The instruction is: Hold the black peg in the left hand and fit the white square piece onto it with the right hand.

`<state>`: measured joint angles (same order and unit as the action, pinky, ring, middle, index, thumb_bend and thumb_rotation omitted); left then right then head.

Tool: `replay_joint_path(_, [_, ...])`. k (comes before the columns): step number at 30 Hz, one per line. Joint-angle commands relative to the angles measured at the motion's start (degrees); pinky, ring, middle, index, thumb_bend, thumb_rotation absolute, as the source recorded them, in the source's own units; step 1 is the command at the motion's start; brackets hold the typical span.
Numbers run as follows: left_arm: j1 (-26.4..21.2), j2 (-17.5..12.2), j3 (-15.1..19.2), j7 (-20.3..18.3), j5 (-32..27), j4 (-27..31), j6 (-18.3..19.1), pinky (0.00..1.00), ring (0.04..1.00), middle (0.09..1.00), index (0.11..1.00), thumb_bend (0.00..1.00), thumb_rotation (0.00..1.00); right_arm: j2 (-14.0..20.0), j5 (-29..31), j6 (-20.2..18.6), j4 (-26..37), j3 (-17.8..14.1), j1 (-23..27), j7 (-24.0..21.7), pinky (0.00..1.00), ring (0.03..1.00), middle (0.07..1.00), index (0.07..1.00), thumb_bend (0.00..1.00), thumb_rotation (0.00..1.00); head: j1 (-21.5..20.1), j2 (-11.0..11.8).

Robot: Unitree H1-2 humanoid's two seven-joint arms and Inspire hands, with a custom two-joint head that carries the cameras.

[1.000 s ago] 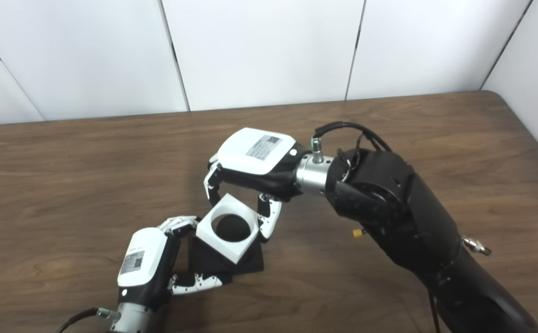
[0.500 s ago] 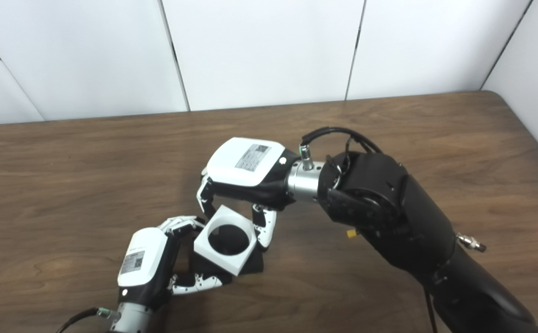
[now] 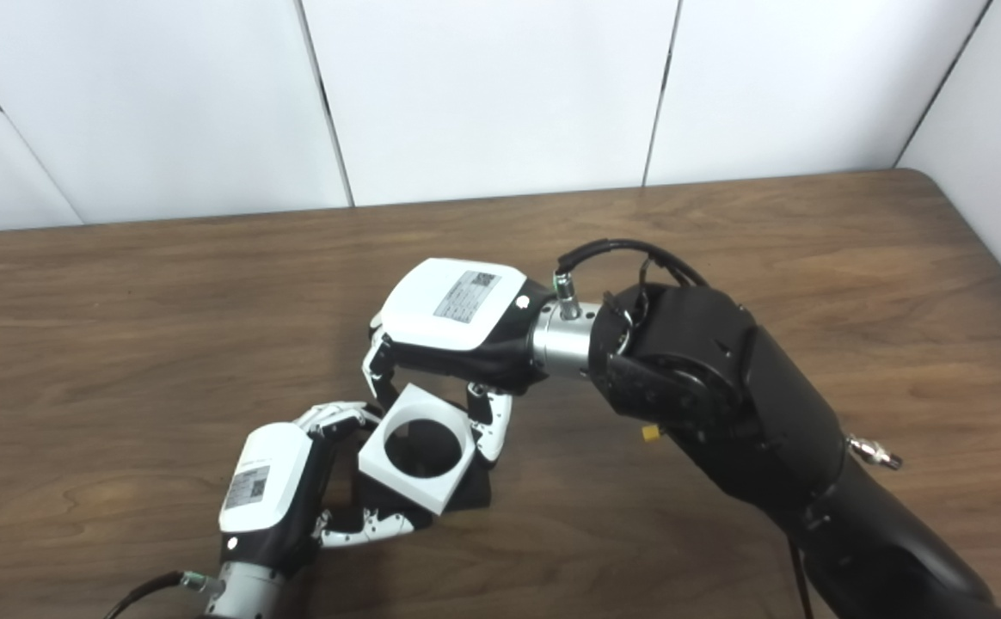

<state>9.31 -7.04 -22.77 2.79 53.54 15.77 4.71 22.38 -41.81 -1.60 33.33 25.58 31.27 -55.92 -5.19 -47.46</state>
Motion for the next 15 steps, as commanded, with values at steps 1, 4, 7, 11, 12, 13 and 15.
replay_joint_path(1, [0.46,0.65,-1.38,-3.01,-0.22,0.08,0.61,0.69,0.781,0.741,0.488,0.51,0.05,0.49,-0.47,0.68,-0.39,-0.93,3.08,0.47,0.82,0.850,0.712,0.482,0.52,0.13,-0.03,-0.13])
replay_joint_path(4, [0.51,0.65,-1.38,-3.38,0.01,0.39,0.91,0.69,0.782,0.741,0.488,0.51,0.05,0.81,-0.49,0.84,-1.13,-1.29,3.47,0.77,0.81,0.847,0.711,0.482,0.52,0.13,-0.09,-0.26])
replay_joint_path(7, [0.53,0.59,-1.39,-3.48,-0.06,0.52,0.98,0.69,0.783,0.740,0.488,0.51,0.05,1.24,-0.77,1.39,-1.81,-1.67,3.80,1.21,0.80,0.844,0.708,0.482,0.52,0.13,-0.16,-0.32])
replay_joint_path(11, [0.50,0.41,-1.41,-3.43,-0.20,0.54,0.90,0.69,0.786,0.740,0.487,0.51,0.05,1.77,-1.28,1.56,-1.93,-2.09,4.33,1.06,0.79,0.843,0.707,0.482,0.52,0.13,-0.29,-0.48])
replay_joint_path(12, [0.50,0.36,-1.41,-3.36,-0.21,0.53,0.83,0.69,0.786,0.740,0.487,0.51,0.05,1.92,-1.39,1.69,-1.92,-2.15,4.45,1.04,0.79,0.841,0.707,0.482,0.52,0.13,-0.36,-0.52])
replay_joint_path(13, [0.50,0.33,-1.41,-3.30,-0.20,0.52,0.78,0.69,0.786,0.739,0.487,0.51,0.05,2.04,-1.45,1.73,-1.90,-2.20,4.56,0.97,0.79,0.840,0.706,0.482,0.52,0.13,-0.36,-0.52])
replay_joint_path(15, [0.51,0.29,-1.38,-3.34,-0.32,0.57,0.76,0.69,0.786,0.739,0.487,0.51,0.05,2.33,-1.34,1.75,-1.95,-2.29,4.83,0.89,0.79,0.840,0.708,0.482,0.52,0.13,-0.38,-0.62])
